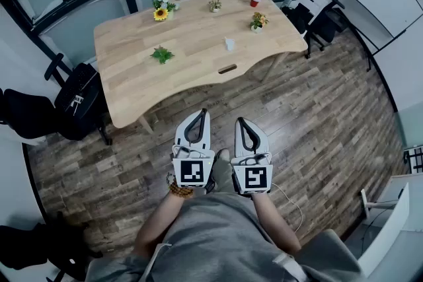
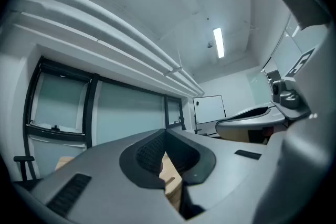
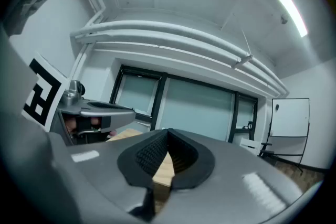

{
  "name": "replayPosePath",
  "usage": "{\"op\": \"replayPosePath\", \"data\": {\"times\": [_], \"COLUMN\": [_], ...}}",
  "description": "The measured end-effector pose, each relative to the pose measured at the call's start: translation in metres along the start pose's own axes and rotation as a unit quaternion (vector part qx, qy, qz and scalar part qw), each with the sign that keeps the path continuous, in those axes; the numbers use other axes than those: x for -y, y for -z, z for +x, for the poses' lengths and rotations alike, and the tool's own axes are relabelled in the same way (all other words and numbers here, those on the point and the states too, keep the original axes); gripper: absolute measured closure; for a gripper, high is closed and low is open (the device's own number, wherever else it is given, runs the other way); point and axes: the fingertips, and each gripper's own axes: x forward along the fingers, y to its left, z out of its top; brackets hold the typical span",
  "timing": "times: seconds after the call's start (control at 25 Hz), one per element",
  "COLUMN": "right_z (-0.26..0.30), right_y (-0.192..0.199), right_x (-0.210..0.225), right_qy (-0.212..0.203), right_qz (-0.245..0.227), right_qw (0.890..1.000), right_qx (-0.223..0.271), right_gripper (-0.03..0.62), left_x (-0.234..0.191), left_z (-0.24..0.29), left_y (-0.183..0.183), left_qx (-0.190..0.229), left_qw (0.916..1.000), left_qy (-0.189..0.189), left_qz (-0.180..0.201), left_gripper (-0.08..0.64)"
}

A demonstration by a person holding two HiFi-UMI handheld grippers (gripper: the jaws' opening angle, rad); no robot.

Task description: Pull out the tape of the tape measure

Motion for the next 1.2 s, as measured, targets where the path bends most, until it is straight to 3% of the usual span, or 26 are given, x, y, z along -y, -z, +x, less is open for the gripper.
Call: {"op": "replayPosePath", "data": {"times": [0.24,0.68,0.84,1.2], "right_z": [0.032,0.114,0.135,0.177], "right_y": [0.014,0.038,0.049,0.086], "right_x": [0.026,0.1,0.137,0.182], "right_qy": [-0.005,-0.015,-0.013,-0.031], "right_qz": [0.008,0.045,0.061,0.075], "right_qw": [1.0,0.999,0.998,0.996], "right_qx": [-0.009,-0.004,-0.009,-0.042], "right_gripper": [0.583,0.583,0.583,0.583], "left_x": [-0.007,-0.003,0.01,0.001], "left_z": [0.037,0.146,0.185,0.233], "left_y": [0.009,0.024,0.03,0.047], "left_qx": [-0.015,-0.035,-0.05,-0.067], "left_qw": [0.9999,0.9986,0.9984,0.997], "left_qy": [-0.005,0.005,0.009,-0.016], "left_qz": [-0.002,0.039,0.026,0.036], "left_gripper": [0.552,0.552,0.552,0.552]}}
